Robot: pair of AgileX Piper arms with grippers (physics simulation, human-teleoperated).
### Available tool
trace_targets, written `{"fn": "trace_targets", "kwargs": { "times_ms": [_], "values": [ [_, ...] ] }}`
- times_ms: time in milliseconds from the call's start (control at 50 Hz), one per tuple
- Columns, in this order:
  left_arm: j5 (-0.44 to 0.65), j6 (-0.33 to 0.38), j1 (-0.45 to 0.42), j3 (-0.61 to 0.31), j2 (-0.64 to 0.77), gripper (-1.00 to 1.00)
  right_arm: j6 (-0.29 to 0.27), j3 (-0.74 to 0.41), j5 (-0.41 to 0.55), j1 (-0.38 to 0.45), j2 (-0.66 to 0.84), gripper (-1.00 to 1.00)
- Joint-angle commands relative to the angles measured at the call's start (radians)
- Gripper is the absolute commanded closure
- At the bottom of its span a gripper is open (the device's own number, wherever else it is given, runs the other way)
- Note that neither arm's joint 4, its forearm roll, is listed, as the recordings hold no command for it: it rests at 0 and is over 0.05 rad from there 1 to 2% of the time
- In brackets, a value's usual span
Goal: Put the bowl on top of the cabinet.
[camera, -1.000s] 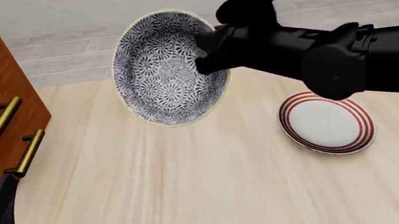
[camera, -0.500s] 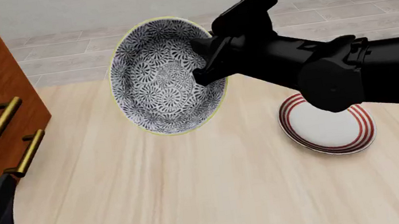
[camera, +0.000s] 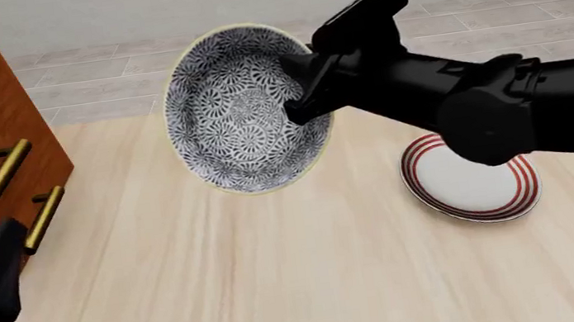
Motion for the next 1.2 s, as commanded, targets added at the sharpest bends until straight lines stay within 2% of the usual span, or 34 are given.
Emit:
{"fn": "trace_targets", "kwargs": {
  "times_ms": [20,120,180,200,240,440,560,580,700,980,1200],
  "values": [
    [-0.076,-0.013,-0.124,-0.1,0.122,-1.0,0.002,-0.003,-0.001,-0.005,-0.015,1.0],
    [-0.12,-0.05,-0.167,-0.115,0.166,-1.0,-0.006,0.001,-0.005,-0.007,-0.018,1.0],
    [-0.155,-0.093,-0.182,-0.118,0.188,-1.0,-0.003,0.002,-0.004,-0.007,-0.021,1.0],
    [-0.173,-0.138,-0.195,-0.124,0.192,-1.0,-0.002,0.004,-0.006,-0.006,-0.022,1.0],
    [-0.178,-0.166,-0.208,-0.133,0.191,-1.0,-0.001,0.003,-0.004,-0.005,-0.025,1.0],
    [-0.238,-0.139,-0.286,-0.194,0.306,-1.0,0.002,0.006,-0.005,-0.007,-0.03,1.0],
    [-0.283,-0.151,-0.316,-0.205,0.349,-1.0,0.003,0.005,-0.006,-0.003,-0.03,1.0],
    [-0.305,-0.17,-0.327,-0.198,0.348,-1.0,0.001,0.005,-0.007,-0.001,-0.03,1.0],
    [-0.335,-0.218,-0.338,-0.19,0.334,-1.0,-0.001,0.002,-0.007,0.003,-0.03,1.0],
    [-0.434,-0.223,-0.388,-0.197,0.444,-1.0,-0.001,0.001,-0.008,0.009,-0.034,1.0],
    [-0.489,-0.222,-0.374,-0.202,0.543,-1.0,-0.001,0.004,-0.008,0.007,-0.041,1.0]
  ]
}}
